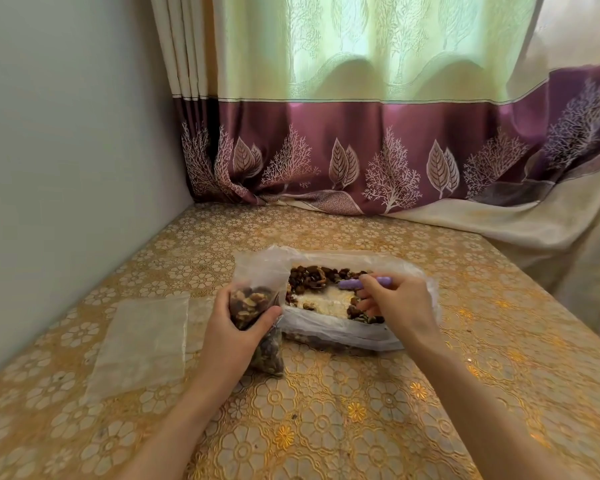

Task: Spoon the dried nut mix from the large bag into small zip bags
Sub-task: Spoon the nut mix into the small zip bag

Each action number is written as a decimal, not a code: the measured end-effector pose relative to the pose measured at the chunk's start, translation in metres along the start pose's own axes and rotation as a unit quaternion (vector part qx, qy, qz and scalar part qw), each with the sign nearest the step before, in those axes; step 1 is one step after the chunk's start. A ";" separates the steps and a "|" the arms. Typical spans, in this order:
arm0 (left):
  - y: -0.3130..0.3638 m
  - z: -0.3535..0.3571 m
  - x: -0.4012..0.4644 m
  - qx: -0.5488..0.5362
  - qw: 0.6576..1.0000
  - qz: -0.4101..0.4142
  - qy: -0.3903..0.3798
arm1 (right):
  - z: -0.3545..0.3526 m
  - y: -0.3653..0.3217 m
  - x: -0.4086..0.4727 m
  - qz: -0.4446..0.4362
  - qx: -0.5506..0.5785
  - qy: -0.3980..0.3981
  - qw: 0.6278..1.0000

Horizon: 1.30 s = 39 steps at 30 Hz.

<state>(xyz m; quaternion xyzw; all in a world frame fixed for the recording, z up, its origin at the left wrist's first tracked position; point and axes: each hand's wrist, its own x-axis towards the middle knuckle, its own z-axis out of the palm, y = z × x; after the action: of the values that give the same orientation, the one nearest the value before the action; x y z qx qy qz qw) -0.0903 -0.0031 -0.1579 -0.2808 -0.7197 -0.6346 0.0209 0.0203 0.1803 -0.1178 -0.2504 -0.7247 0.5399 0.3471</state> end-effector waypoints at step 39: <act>-0.002 0.001 0.001 0.006 1.000 0.015 0.004 | -0.013 -0.077 -0.030 -0.210 0.014 -0.084 0.974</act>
<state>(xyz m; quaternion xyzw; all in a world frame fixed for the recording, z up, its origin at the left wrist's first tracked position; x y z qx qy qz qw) -0.0917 -0.0019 -0.1599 -0.2887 -0.7188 -0.6315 0.0352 0.0497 0.1435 -0.0486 -0.0412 -0.7801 0.4841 0.3942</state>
